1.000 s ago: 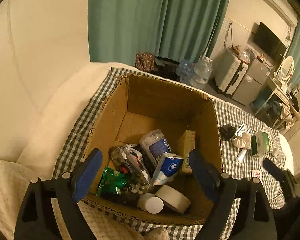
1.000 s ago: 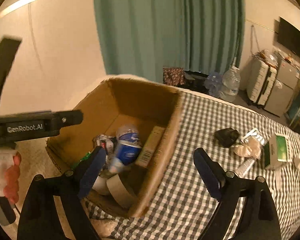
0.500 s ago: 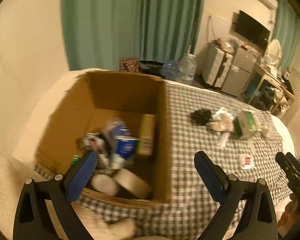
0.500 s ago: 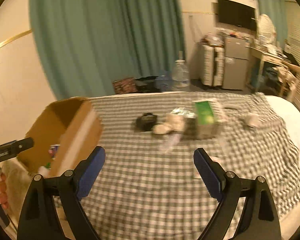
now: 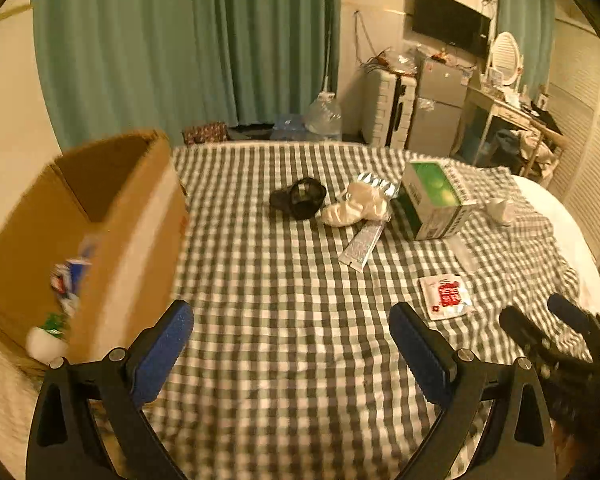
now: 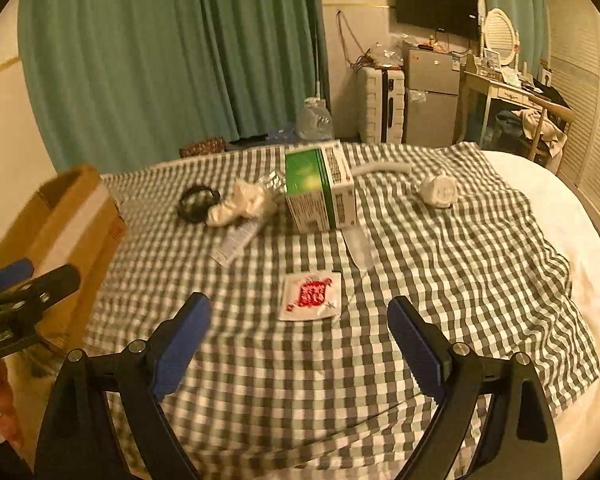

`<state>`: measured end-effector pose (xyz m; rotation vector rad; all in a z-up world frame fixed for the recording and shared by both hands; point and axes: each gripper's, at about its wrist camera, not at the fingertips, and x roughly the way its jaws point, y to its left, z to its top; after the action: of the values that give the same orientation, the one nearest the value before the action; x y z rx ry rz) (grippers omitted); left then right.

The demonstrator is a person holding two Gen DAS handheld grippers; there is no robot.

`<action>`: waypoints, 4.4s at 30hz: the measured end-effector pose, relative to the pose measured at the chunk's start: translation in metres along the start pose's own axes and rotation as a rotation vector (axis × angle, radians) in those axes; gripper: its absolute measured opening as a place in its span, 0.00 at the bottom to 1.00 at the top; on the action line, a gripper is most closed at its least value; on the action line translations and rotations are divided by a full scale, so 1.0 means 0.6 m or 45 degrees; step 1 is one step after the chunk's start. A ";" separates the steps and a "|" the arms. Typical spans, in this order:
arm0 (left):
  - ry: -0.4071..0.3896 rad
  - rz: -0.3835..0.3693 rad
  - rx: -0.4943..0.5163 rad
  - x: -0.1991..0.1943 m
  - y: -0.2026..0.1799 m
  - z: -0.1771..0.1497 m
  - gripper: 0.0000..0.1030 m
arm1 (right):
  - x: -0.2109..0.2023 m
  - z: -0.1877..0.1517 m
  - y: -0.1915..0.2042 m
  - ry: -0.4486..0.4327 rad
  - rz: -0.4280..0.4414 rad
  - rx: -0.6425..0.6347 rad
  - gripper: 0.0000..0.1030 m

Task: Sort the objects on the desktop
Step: 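Move both grippers back over the items on the bed, then grasp the red-white sachet with the right gripper while the left grasps the toothpaste tube, then carry the sachet and toothpaste tube over the cardboard box and release both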

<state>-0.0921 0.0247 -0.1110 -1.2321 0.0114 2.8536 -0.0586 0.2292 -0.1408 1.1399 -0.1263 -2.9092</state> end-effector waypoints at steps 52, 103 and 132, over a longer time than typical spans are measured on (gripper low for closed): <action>0.266 -0.267 0.096 0.147 -0.082 -0.017 0.12 | 0.128 0.012 -0.069 0.166 0.038 0.088 0.06; -0.073 -0.132 -0.130 -0.253 0.248 0.158 0.09 | -0.190 0.156 0.271 -0.128 0.468 -0.210 0.06; 0.048 0.120 -0.229 -0.090 0.471 0.055 0.82 | 0.079 0.128 0.538 0.207 0.602 -0.295 0.72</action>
<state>-0.0888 -0.2585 -0.0510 -1.3512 -0.1954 2.9674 -0.1508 -0.0891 -0.0906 1.1197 -0.0457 -2.3426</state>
